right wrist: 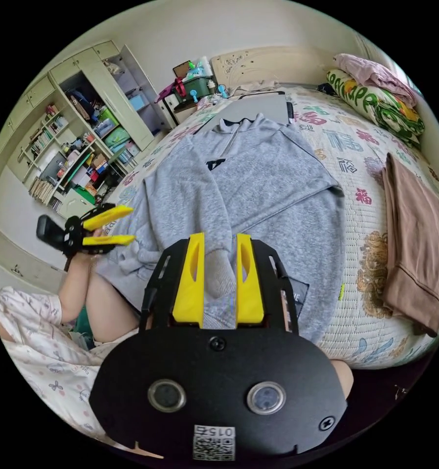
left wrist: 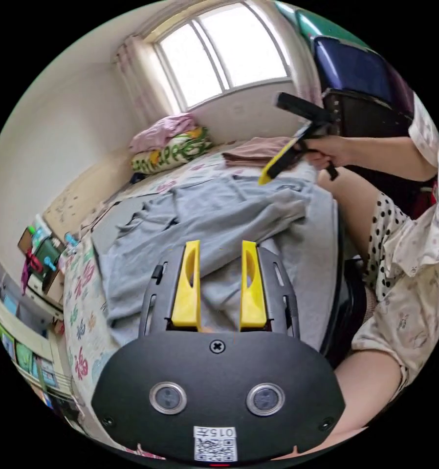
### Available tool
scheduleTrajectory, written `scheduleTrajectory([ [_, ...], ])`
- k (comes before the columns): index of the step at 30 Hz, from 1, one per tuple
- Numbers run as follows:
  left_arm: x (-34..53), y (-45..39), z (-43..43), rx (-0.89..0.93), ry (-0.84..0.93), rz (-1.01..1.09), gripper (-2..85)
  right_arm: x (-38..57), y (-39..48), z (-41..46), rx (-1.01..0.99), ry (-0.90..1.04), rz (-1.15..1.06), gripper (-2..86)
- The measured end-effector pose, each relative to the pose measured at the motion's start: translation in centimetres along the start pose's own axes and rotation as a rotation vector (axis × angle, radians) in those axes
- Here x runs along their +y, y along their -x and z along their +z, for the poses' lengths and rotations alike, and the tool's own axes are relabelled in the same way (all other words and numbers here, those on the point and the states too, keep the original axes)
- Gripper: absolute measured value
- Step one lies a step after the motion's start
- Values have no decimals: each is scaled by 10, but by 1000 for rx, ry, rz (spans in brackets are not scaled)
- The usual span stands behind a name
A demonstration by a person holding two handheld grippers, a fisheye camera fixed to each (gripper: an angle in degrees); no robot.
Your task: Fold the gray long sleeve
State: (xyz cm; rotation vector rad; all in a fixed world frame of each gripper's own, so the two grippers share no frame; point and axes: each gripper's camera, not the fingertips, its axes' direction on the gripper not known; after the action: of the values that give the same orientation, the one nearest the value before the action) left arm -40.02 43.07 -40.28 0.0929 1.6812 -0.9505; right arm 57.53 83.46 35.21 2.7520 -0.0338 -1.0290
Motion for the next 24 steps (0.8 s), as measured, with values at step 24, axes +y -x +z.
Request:
scheduleTrajectory([
  [24, -48, 11, 103, 224, 230, 56, 34, -123, 32, -25, -23, 89, -34, 42],
])
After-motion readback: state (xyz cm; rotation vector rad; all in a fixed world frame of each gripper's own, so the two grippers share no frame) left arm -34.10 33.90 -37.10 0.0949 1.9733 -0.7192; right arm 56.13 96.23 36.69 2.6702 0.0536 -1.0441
